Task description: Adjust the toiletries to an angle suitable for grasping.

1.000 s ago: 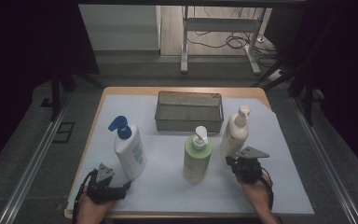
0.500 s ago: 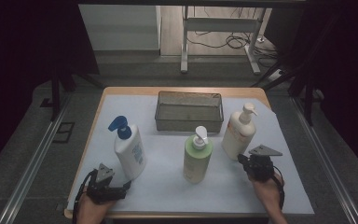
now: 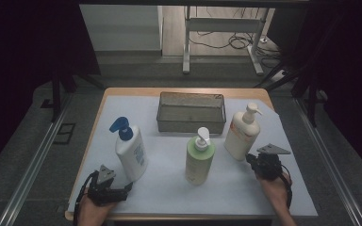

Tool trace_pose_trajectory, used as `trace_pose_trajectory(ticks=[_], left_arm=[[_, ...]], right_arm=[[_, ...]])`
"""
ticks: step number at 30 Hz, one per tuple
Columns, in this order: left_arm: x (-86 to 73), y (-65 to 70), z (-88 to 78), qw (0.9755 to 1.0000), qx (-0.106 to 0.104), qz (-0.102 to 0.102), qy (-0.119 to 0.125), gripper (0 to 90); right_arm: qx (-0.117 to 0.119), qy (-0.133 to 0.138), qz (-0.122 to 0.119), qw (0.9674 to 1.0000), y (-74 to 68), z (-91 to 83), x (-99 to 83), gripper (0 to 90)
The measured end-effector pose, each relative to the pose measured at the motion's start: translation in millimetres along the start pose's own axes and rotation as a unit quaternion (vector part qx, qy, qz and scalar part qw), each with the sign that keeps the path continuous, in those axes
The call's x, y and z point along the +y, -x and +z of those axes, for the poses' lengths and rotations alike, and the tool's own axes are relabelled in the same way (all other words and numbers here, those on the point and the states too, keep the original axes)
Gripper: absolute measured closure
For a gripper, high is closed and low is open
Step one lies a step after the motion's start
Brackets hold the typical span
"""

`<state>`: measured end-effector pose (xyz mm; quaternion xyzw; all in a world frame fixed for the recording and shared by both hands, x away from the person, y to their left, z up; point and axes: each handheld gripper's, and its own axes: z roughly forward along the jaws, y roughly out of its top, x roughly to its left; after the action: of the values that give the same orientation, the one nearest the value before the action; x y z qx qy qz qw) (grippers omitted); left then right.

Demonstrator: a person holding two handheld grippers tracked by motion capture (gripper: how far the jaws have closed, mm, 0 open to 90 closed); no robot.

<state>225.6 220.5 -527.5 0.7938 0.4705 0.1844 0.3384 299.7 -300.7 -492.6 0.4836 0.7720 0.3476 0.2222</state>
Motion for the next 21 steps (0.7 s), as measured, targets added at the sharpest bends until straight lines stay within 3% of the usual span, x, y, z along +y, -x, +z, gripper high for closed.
trace_pose_trajectory(ticks=[6, 17, 21], left_arm=[[0.0, 0.0, 0.0, 1.0000, 0.000, 0.000, 0.000, 12.0], [0.0, 0.0, 0.0, 1.0000, 0.000, 0.000, 0.000, 12.0], [0.0, 0.0, 0.0, 1.0000, 0.000, 0.000, 0.000, 12.0]], right_arm=[[0.010, 0.010, -0.009, 0.9999, -4.2, -10.9, 1.2, 80.5], [0.015, 0.019, -0.003, 0.9997, -0.7, -35.1, 11.9, 52.4], [0.019, 0.018, -0.005, 0.9996, 0.9, -38.2, 19.3, 47.9]])
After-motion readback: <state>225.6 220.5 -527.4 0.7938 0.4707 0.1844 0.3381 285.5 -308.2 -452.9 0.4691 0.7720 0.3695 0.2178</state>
